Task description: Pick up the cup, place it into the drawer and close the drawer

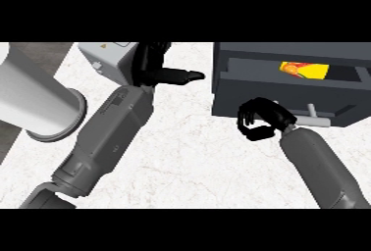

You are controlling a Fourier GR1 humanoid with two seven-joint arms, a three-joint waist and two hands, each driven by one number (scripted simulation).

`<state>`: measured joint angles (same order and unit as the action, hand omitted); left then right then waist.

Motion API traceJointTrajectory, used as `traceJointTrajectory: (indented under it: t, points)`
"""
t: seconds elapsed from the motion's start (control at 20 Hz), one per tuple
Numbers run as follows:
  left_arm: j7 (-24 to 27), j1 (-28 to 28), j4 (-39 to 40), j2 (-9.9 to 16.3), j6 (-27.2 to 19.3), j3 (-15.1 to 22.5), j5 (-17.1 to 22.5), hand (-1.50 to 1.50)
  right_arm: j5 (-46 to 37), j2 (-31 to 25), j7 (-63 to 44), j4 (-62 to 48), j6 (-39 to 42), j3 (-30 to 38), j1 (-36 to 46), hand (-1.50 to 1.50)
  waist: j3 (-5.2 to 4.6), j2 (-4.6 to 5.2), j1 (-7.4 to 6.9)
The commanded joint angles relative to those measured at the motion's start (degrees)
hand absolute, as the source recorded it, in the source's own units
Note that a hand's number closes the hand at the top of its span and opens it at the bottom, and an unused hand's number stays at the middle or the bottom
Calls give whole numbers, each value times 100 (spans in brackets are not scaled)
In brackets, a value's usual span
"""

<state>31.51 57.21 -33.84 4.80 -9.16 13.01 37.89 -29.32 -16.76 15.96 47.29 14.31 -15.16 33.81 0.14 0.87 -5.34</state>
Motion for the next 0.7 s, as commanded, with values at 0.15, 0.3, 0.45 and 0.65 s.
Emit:
traceJointTrajectory:
  t: [0.15,0.3,0.45,0.65]
  points:
    - [-256,-297,-489,318,260,-15,81,-150,291,-183,705,-1396,-399,882,1201,150,18,52,-239]
    - [-222,-591,-592,462,530,65,50,-150,428,-394,647,-1774,-580,1256,1634,150,18,101,-376]
    - [-297,-634,-605,577,589,69,39,-150,499,-571,548,-1891,-574,1406,1918,150,15,140,-433]
    - [-302,-762,-764,622,734,146,19,-150,684,-734,308,-1885,-399,1573,2091,150,10,146,-616]
